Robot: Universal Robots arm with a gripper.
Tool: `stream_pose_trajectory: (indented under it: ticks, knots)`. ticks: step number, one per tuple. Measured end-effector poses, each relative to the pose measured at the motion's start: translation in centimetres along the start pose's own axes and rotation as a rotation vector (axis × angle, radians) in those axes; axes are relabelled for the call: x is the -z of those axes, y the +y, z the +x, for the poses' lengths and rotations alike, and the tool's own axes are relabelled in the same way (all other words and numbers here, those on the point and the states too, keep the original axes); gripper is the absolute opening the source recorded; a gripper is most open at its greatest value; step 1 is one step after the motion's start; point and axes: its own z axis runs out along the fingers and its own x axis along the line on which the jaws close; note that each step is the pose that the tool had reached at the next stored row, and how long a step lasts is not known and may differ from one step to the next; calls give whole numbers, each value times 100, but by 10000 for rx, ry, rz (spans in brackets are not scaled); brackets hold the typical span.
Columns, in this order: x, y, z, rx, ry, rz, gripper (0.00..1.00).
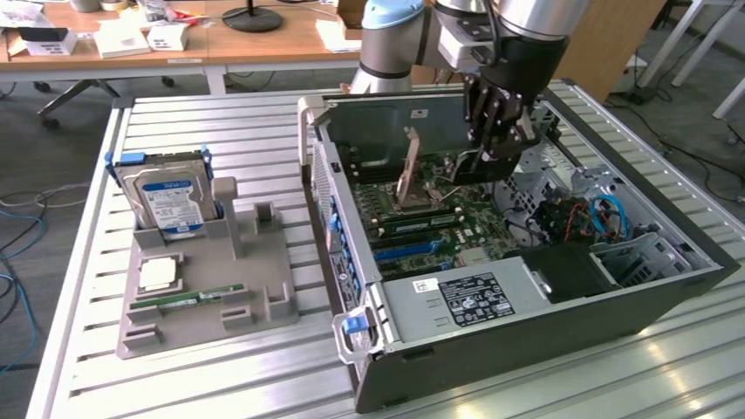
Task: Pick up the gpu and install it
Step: 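Insert the gpu into the slot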
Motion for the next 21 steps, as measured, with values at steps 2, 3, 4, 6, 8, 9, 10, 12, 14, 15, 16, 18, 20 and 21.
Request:
stream_pose_trajectory:
  ticks: [2,3,4,6,8,9,10,12,14,15,16,18,20,21]
  knots:
    - [-21,0,1,1,-1,1,26]
    - [-30,0,1,0,-1,0,26]
    - [-38,0,1,1,-1,1,26]
    - [-54,0,2,0,0,0,26]
    - [-70,0,2,1,-1,0,26]
    - [-79,0,2,1,0,0,26]
    - [-87,0,3,1,-1,0,26]
    - [-104,0,3,0,0,0,26]
    - [-116,0,4,1,0,0,26]
    - [-116,0,4,0,2,-1,26]
    - [-116,1,4,0,2,-1,26]
    - [-117,9,4,-1,0,1,26]
    - [-117,24,3,0,-1,1,26]
    - [-117,32,4,1,-1,1,26]
